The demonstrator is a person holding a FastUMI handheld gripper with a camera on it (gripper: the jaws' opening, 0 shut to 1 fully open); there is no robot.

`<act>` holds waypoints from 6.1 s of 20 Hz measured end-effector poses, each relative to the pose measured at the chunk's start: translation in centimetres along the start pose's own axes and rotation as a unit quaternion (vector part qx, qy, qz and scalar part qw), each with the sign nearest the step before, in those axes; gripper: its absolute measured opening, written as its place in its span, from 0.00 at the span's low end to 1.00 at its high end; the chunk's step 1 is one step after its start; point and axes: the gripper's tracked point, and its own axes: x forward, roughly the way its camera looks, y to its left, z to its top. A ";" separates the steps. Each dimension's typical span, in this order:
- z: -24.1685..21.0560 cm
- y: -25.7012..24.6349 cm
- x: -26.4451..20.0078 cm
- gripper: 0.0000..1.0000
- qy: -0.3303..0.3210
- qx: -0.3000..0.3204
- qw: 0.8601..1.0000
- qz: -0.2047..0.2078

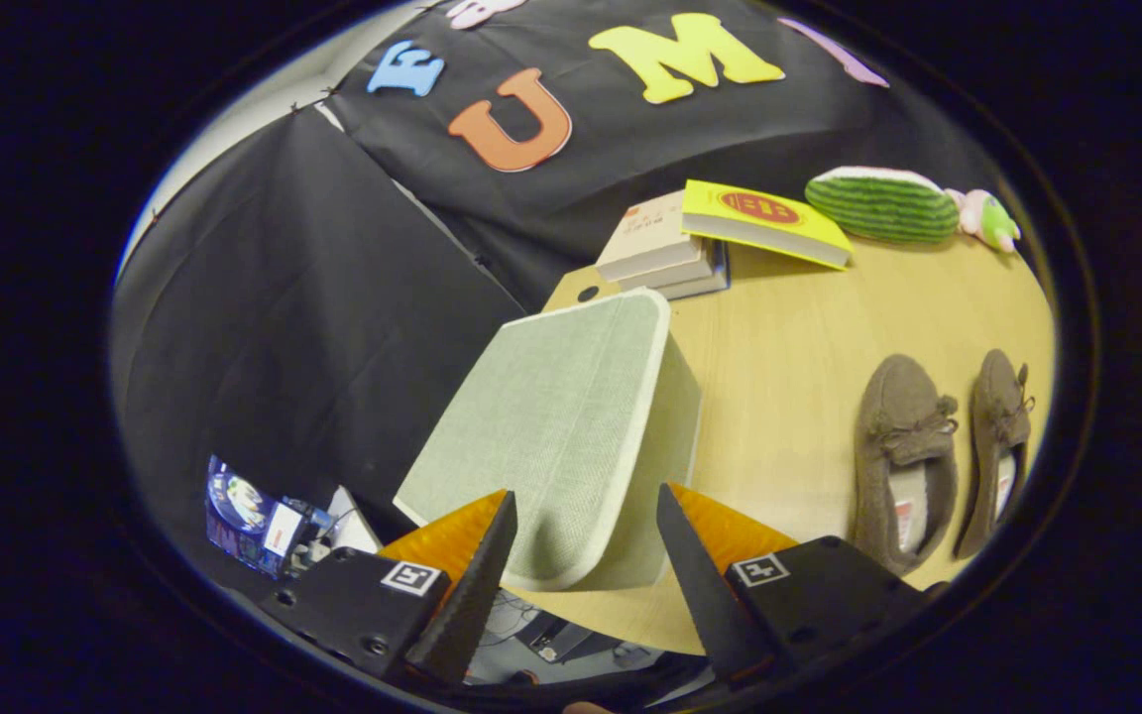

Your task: Open the storage box then place both shoes into the box .Put the left shoe in first, then the right shoe, with the right side of both shoes facing outward in a uniform manner.

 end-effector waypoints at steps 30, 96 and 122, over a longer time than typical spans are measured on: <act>4.6 27.2 1.7 0.14 -0.019 -0.151 0.979 0.133; -1.6 -23.8 -6.1 0.06 0.217 0.178 0.945 -0.168; 2.5 10.4 6.4 0.06 0.189 0.138 0.967 -0.102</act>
